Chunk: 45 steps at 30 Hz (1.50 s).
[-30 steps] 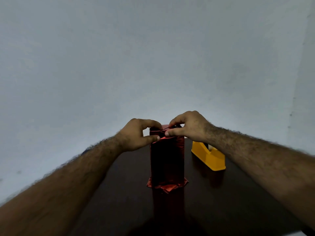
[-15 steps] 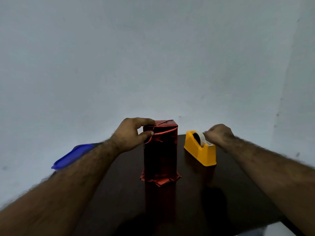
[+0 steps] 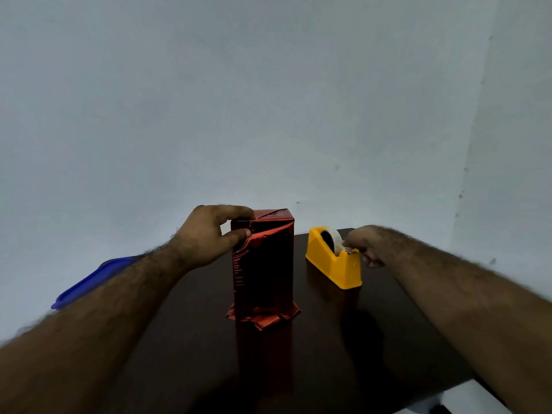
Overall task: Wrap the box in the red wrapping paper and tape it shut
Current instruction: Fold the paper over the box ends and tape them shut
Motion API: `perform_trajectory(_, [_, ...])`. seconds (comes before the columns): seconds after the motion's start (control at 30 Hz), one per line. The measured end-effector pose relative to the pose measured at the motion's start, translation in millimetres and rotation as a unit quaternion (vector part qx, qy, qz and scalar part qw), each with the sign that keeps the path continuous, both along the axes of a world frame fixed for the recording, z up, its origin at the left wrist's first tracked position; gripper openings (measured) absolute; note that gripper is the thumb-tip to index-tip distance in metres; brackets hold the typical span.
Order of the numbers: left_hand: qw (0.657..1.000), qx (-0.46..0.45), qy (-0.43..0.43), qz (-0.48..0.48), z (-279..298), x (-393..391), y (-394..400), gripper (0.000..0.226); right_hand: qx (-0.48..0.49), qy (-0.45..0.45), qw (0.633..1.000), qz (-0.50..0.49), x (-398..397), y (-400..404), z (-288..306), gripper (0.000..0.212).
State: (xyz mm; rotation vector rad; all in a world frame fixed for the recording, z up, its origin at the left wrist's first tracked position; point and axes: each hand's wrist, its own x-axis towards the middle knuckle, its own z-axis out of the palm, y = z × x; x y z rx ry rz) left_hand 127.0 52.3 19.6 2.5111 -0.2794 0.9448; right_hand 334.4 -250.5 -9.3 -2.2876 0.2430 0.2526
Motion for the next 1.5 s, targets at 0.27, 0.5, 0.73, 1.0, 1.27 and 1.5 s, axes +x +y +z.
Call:
perform_trajectory(0.27, [1.000, -0.014, -0.005, 0.007, -3, 2, 0, 0.037, 0.244, 0.034, 0.968, -0.049, 3, 2, -7, 0.016])
perform_trajectory(0.5, [1.000, -0.019, -0.003, 0.016, -3, 5, -2, 0.037, 0.366, 0.013, 0.930, -0.036, -11, -10, -11, 0.007])
perform_trajectory(0.73, [0.999, -0.012, 0.008, 0.032, -4, 7, -1, 0.038, 0.455, -0.019, 0.890, -0.038, -22, -19, -31, 0.018])
perform_trajectory(1.0, [0.999, -0.011, 0.002, 0.039, 0, 6, -3, 0.037, 0.485, -0.019, 0.873, -0.050, -31, -19, -50, 0.032])
perform_trajectory(1.27, [0.999, -0.012, -0.002, 0.041, 2, 5, -7, 0.036, 0.521, -0.010, 0.853, -0.033, -49, -20, -65, 0.056])
perform_trajectory(1.5, [0.999, -0.002, 0.000, 0.041, 2, 8, -6, 0.037, 0.470, -0.045, 0.874, -0.113, -61, -18, -68, 0.028])
